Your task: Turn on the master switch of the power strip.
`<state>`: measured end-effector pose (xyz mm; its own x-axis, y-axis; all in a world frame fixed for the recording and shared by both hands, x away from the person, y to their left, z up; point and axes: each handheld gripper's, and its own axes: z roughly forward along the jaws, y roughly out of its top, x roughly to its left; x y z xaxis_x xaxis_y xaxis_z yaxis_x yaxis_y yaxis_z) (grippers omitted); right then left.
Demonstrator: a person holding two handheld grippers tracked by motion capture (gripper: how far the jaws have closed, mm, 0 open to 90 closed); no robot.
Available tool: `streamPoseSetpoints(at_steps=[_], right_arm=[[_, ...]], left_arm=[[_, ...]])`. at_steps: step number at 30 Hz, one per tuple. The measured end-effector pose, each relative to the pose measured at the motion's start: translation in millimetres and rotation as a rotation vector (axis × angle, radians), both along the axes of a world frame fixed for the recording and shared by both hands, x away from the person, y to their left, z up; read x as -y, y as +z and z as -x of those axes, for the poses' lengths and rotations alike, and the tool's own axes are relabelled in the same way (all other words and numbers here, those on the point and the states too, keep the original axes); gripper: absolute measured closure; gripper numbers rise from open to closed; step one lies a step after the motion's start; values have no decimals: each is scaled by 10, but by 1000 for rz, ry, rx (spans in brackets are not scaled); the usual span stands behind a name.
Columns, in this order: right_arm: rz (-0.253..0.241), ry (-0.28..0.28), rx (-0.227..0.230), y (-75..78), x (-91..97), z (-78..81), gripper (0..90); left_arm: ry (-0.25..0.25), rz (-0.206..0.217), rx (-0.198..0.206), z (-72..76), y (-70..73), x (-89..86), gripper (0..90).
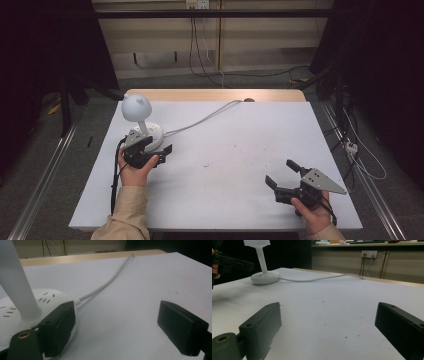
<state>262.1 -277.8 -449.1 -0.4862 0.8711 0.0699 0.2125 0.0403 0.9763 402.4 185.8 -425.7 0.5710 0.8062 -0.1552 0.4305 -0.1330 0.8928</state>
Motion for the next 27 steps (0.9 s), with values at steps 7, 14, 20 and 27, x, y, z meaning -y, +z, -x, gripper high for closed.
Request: streamPoseSetpoints(at_steps=[7,14,20,27], right_arm=[[-1,-2,7,11,3,5,64],[0,-2,4,8,-1,3,64],[-1,-2,7,12,10,5,64],[-4,-3,10,19,12,11,64]], left_arm=[[-6,7,-10,69,-3,-30,110],[-28,25,-2,147,31,-79,101],[-34,33,4,187,27,-148,87],[-36,24,2,235,30,-206,79]])
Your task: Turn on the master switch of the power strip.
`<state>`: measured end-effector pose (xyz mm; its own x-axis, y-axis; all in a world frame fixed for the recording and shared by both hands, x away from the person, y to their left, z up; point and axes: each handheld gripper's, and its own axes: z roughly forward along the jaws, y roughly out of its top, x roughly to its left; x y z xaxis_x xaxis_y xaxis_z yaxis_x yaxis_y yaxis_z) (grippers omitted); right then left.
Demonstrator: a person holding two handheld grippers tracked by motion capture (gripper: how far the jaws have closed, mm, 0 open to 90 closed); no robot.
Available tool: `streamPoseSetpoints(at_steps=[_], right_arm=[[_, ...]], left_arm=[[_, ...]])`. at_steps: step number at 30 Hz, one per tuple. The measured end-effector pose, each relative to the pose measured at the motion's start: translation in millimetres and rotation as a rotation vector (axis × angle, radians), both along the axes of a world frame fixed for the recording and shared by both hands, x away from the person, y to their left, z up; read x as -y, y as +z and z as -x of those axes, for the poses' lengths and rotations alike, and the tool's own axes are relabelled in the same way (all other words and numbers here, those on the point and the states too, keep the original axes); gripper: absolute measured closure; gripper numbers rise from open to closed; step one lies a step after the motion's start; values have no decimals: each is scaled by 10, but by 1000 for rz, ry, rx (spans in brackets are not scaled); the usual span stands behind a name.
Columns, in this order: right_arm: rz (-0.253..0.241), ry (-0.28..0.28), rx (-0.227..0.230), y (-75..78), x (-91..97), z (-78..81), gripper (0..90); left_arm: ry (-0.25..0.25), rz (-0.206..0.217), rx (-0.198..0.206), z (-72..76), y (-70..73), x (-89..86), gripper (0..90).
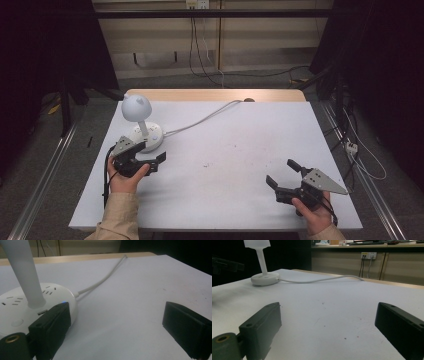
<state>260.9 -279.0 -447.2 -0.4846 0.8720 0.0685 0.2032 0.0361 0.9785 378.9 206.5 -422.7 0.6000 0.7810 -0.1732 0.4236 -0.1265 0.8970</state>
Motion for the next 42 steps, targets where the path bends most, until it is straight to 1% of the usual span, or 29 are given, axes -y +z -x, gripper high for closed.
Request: streamPoseSetpoints(at_steps=[1,4,6,9,13,14,16,18,26,29,30,38,39,42], right_arm=[[-1,1,-1,-1,-1,0,64],[3,2,0,0,0,2,64],[4,3,2,0,-1,2,64],[3,3,1,-1,-5,2,64],[-1,1,1,3,-10,4,64],[2,3,2,4,-7,4,64],[3,3,2,3,-5,4,64],[2,2,-1,2,-5,5,64],[7,3,5,10,-6,11,64],[6,3,5,9,-6,10,64],[7,2,4,10,-4,11,64],[7,3,3,6,-8,5,65],[1,-2,-1,6,-15,5,65],[6,4,0,7,-16,10,65]], left_arm=[[-1,8,-1,9,-1,-5,78],[-5,2,2,38,4,-26,77],[-3,8,3,59,6,-35,76],[-15,13,2,79,7,-63,74],[-14,21,2,104,1,-96,71],[-15,14,2,109,-1,-104,71],[-13,18,0,122,-6,-113,70],[-12,10,3,132,-9,-125,70],[-19,8,4,173,-22,-152,70],[-25,18,5,185,-31,-159,69],[-25,12,6,188,-34,-159,69],[-30,11,-2,214,-59,-165,65],[-28,14,-1,219,-61,-164,65],[-30,7,8,233,-54,-181,65]])
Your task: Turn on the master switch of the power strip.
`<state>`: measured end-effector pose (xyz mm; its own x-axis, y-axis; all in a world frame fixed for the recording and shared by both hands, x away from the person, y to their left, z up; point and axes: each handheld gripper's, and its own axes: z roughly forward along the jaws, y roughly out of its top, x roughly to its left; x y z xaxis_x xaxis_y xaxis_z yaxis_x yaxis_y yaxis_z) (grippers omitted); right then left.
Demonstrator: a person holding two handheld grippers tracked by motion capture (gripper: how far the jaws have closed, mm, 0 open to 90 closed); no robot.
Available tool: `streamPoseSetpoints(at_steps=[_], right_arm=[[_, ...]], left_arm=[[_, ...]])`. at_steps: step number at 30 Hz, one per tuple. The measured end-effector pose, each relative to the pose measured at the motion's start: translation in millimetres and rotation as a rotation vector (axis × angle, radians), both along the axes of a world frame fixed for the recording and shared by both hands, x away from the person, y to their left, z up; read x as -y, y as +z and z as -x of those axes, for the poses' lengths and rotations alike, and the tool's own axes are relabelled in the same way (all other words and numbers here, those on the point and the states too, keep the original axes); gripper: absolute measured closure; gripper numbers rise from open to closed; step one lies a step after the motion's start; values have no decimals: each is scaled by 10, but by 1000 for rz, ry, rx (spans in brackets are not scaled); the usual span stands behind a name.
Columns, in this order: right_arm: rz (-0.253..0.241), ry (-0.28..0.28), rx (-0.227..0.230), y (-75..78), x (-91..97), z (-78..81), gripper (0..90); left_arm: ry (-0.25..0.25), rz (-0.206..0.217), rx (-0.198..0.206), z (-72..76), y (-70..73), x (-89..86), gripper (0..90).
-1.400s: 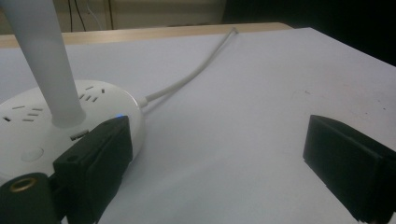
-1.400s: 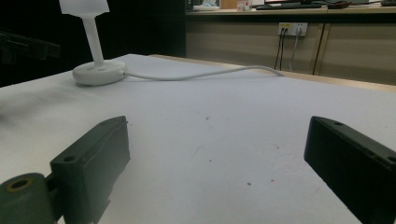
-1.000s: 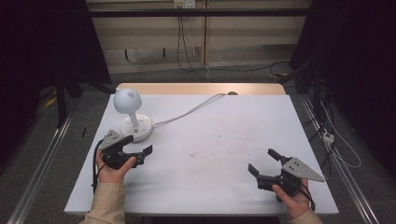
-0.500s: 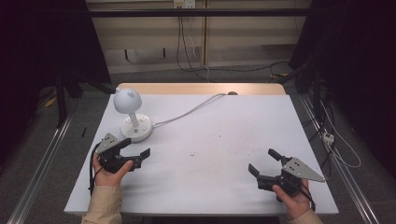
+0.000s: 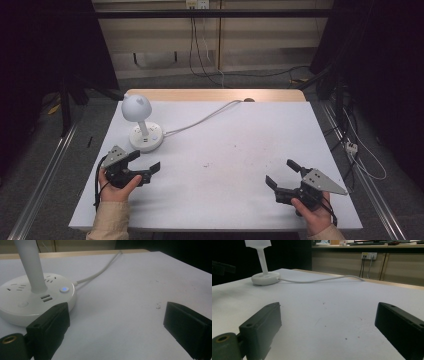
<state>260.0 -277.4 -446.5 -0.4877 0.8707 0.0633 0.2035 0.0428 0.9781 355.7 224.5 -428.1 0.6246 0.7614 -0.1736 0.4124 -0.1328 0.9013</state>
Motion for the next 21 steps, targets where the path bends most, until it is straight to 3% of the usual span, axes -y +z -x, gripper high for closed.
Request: streamPoseSetpoints(at_steps=[21], right_arm=[[1,4,6,4,-13,-2,66]], left_arm=[[14,-17,-1,98,-43,-103,65]])
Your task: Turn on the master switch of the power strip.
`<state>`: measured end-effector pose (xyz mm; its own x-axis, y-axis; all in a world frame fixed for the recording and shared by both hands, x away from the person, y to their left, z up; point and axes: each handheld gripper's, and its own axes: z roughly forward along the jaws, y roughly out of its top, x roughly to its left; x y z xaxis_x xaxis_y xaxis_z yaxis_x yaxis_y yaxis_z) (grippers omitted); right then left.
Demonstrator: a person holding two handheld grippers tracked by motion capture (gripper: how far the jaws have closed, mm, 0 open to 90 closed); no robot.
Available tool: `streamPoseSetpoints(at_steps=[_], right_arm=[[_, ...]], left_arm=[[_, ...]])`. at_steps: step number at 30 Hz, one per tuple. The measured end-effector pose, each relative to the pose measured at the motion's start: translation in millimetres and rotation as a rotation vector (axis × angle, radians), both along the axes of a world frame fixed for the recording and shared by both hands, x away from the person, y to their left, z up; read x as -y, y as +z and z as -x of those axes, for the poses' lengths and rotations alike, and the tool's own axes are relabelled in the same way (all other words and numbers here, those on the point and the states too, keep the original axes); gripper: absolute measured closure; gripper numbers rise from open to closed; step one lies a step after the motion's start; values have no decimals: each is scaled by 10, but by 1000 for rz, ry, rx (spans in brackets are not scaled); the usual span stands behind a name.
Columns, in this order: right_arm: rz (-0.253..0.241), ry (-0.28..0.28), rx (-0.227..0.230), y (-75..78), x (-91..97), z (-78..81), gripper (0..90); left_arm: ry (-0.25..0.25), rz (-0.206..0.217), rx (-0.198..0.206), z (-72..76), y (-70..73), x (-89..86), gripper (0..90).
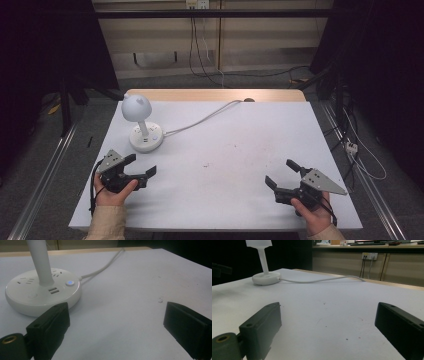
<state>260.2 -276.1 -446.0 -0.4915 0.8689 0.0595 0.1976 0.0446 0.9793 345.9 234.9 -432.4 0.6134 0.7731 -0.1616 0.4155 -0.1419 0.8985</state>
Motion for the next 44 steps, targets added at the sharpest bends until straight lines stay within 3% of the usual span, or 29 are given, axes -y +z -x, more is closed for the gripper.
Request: streamPoseSetpoints(at_steps=[29,44], right_arm=[[11,7,-8,-20,5,-1,67],[2,-1,-15,-24,33,-5,68]], left_arm=[[11,-3,10,98,-30,-66,65],[6,-32,-4,71,-55,-37,66]])
